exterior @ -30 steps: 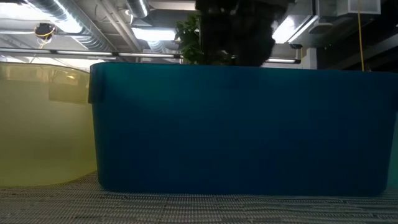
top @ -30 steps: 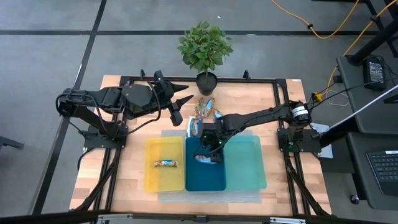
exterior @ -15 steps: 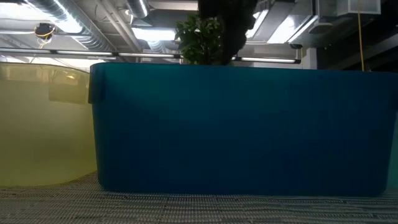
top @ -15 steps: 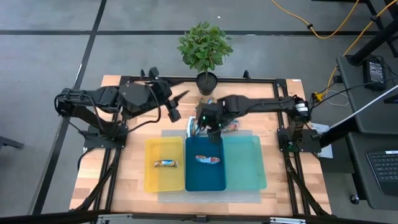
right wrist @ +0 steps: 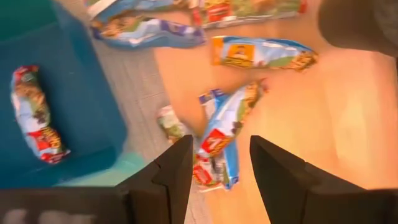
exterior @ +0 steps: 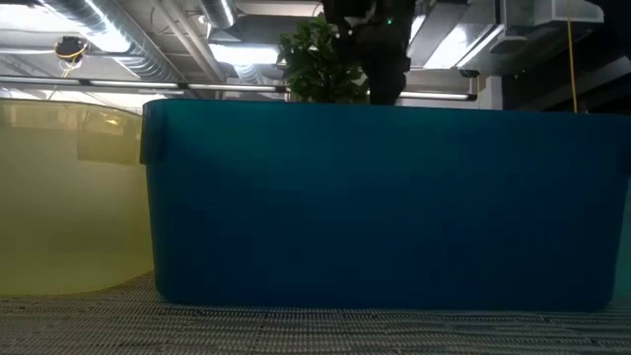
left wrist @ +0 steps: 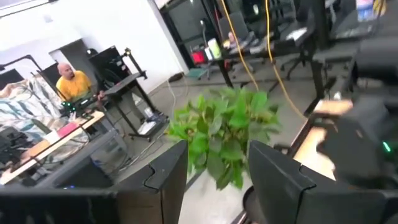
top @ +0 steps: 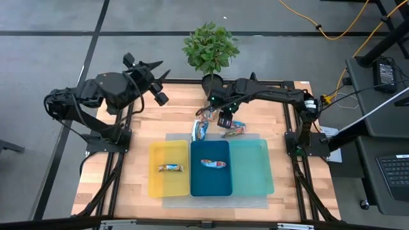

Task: Pick and place Granola Bars by type
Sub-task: Put the red granola bar into the blue bin

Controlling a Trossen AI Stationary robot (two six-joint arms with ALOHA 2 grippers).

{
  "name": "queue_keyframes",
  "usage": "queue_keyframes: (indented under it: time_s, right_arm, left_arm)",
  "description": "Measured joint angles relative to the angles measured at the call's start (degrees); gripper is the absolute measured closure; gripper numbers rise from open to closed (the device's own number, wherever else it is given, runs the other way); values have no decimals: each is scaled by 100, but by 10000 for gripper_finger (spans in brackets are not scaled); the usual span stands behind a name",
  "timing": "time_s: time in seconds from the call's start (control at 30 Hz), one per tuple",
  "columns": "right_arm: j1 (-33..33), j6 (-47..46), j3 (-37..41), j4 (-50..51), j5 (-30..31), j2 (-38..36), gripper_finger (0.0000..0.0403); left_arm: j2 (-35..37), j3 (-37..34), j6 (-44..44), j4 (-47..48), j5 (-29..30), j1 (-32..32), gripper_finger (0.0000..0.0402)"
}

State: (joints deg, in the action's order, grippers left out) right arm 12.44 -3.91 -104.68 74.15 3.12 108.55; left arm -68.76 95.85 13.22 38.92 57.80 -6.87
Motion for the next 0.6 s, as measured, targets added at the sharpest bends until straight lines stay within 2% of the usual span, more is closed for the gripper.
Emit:
queue_keyframes:
  time_s: [0.17,0.37,0.47,0.6]
  right_arm:
    - [431,203,4,-54,-155,44,240]
    - [742,-96,4,-18,-165,44,235]
    - [766,-185,164,-197,-164,42,211]
    - [756,-356,722,-635,-178,42,155]
  left_arm:
    - [-26,0,-49,531,-224,145,242]
    - [-77,0,-60,589,-176,297,242]
    - [-84,0,-196,591,-178,382,242]
    - [-84,0,-300,592,-173,470,242]
